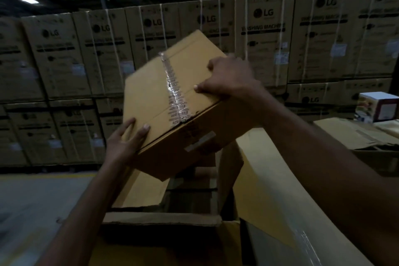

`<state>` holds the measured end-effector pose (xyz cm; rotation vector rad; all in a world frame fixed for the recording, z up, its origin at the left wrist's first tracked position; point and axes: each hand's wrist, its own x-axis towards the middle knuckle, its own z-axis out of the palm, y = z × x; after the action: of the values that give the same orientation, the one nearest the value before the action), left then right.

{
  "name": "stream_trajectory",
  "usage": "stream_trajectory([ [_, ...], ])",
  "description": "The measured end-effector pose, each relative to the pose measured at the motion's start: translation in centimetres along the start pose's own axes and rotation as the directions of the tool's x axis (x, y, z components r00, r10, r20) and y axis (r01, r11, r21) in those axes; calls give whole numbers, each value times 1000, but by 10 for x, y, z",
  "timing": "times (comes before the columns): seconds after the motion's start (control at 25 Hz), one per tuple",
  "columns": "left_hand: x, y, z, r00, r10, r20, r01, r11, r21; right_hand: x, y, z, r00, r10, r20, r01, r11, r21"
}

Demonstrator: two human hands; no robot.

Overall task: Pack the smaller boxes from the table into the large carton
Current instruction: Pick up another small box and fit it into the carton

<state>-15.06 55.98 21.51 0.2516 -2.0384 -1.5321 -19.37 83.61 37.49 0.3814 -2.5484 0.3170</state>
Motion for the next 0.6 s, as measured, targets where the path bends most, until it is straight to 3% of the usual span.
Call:
stream_trajectory([
  [0.16,16,-30,12,972,-153,176,166,984,-62,16,-17,18,997,40,68,-33,994,-102],
  [0.32,40,-38,29,903,-202,378,217,976,3,20,-31,15,980,174,93,-143,951,-274],
  [0.4,48,-43,38,807,-251,535,282,959,24,23,-39,19,966,238,102,-191,919,-344],
  [0.48,50,-49,46,650,-296,700,374,927,45,25,-50,26,947,296,126,-222,885,-409],
  [0.6,49,-64,60,486,-317,814,410,906,108,25,-58,32,899,408,159,-281,817,-503],
])
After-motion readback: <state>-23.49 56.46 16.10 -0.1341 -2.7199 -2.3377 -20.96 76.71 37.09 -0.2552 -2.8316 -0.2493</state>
